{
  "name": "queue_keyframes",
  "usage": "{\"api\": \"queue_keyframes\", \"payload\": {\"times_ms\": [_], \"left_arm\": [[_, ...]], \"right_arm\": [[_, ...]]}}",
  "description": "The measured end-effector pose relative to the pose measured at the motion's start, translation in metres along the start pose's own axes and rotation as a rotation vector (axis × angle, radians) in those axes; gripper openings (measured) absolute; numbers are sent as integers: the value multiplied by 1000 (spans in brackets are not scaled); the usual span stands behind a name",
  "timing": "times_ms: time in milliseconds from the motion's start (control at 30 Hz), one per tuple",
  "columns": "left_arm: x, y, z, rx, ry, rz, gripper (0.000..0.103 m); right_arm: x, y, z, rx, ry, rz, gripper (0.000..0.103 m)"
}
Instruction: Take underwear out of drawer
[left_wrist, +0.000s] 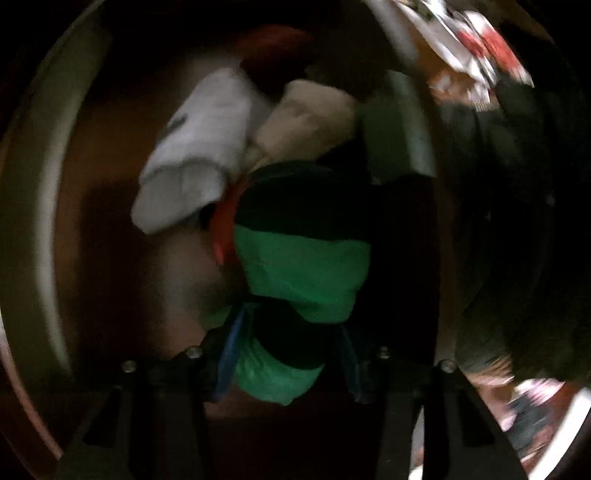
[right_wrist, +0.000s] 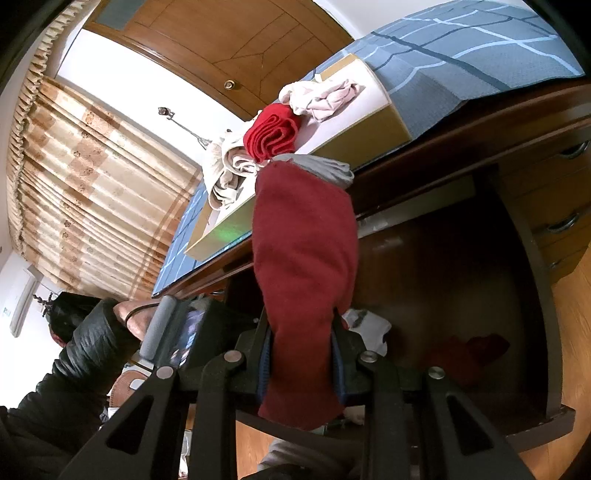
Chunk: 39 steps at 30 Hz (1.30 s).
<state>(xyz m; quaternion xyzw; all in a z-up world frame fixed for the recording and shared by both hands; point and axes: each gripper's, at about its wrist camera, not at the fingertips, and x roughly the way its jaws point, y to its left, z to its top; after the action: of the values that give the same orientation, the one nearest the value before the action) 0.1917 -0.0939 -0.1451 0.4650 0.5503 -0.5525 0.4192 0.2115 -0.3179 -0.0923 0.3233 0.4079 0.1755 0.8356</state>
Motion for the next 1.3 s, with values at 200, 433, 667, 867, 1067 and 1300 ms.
{"api": "queue_keyframes", "payload": {"times_ms": [200, 433, 667, 867, 1067, 1300], "left_arm": [[7, 13, 0, -141, 44, -64, 46], [-9, 4, -7, -352, -90, -9, 20], [-37, 6, -73, -697, -412, -22, 20], [-69, -1, -118, -874, -732, -35, 20], [-119, -8, -130, -893, -928, 0, 20], [-160, -24, -128, -876, -1028, 58, 20]], "right_arm": [[-4, -2, -1, 11, -9, 8, 29], [-12, -6, -3, 30, -35, 8, 29], [-18, -7, -2, 36, -56, 6, 29], [-18, 2, 0, 12, -61, 17, 29], [-17, 22, 8, -38, -64, 44, 29], [-25, 53, 23, -123, -96, 86, 29]]}}
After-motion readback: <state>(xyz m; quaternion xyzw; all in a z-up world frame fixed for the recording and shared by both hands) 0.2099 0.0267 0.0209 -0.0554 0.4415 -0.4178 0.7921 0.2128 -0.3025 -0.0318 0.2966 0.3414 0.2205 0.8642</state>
